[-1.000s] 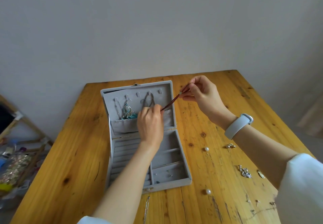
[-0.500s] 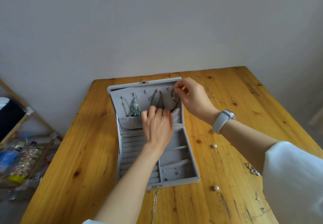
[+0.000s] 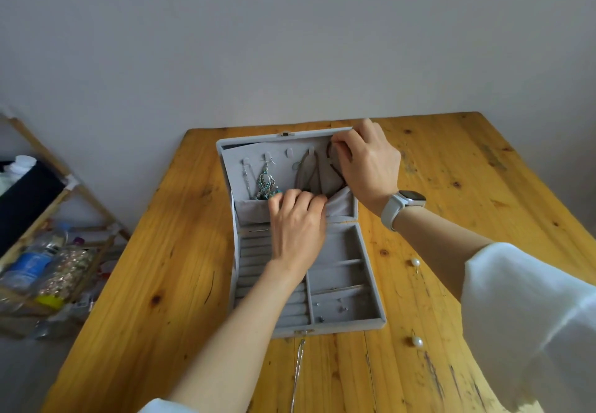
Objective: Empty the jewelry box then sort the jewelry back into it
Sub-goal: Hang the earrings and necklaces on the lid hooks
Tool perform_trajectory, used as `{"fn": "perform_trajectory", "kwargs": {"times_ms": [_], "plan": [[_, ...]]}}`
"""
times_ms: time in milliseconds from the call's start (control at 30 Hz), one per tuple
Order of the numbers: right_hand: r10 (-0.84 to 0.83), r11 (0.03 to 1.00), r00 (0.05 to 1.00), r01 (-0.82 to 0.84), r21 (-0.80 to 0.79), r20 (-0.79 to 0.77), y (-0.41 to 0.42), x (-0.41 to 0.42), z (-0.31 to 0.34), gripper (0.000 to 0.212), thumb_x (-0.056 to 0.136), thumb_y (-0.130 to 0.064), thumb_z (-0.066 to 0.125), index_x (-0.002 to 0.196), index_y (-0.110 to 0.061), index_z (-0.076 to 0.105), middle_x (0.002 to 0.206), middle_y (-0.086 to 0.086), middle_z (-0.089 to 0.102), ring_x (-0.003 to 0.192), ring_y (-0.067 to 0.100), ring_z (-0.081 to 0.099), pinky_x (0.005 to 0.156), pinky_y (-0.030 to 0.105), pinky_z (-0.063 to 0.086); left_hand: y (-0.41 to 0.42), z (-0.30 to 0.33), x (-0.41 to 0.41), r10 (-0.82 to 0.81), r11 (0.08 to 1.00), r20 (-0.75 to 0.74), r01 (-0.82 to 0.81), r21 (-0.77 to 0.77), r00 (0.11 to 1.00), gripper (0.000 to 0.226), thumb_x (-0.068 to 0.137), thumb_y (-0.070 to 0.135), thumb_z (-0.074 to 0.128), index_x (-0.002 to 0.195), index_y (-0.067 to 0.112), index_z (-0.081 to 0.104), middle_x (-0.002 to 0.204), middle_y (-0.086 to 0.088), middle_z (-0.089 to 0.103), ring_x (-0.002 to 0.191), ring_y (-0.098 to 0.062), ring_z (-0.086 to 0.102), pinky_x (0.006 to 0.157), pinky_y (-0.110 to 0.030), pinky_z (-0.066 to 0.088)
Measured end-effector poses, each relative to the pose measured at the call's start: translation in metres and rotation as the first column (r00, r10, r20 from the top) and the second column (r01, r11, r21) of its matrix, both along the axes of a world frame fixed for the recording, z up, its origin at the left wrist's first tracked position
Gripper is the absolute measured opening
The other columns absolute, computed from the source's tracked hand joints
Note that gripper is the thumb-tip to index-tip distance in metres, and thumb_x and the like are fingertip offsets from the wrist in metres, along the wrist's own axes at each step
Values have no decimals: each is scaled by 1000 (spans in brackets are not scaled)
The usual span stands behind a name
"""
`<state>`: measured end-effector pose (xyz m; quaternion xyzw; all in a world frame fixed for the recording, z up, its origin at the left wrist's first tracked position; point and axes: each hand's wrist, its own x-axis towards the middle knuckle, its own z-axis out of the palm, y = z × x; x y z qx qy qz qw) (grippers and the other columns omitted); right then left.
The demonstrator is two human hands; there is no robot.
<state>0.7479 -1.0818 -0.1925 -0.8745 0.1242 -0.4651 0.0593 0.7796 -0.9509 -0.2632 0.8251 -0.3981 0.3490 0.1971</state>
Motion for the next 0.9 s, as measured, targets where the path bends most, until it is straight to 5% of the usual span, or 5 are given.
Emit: {"fn": "perform_trajectory", "kwargs": {"times_ms": [200,500,767,900], "plan": [[-94,995,995,94,-10,17,1,4,-3,15,78,-22,55,73,-12,63,71,6,59,64,25,57,44,21,23,0,-5,-2,-4,1000,29,4,1,1000,17,72,2,66,85,13,66,73,-3,60,67,-25,57,76,-35,30],[-93,991,996,92,-94,-7,1,-2,-20,19,73,-6,54,85,-10,67,77,10,59,68,30,56,52,30,37,3,-9,-3,-3,1000,32,2,20,999,24,78,6,49,92,14,67,78,-4,61,74,-25,56,78,-36,30],[-45,961,990,80,265,-136,15,-14,-17,35,83,-6,42,110,-9,64,100,15,57,95,34,50,74,37,33,5,-3,-9,18,999,-20,-18,30,1000,22,74,4,63,94,14,65,80,-1,65,81,-25,58,73,-34,27],[102,937,988,-57,344,-116,13,-32,-13,32,88,-5,43,114,-9,61,103,14,54,98,29,49,79,36,38,4,2,-11,24,1000,-51,-24,-4,998,24,75,4,62,97,15,64,83,-2,65,85,-25,56,78,-35,27]]}}
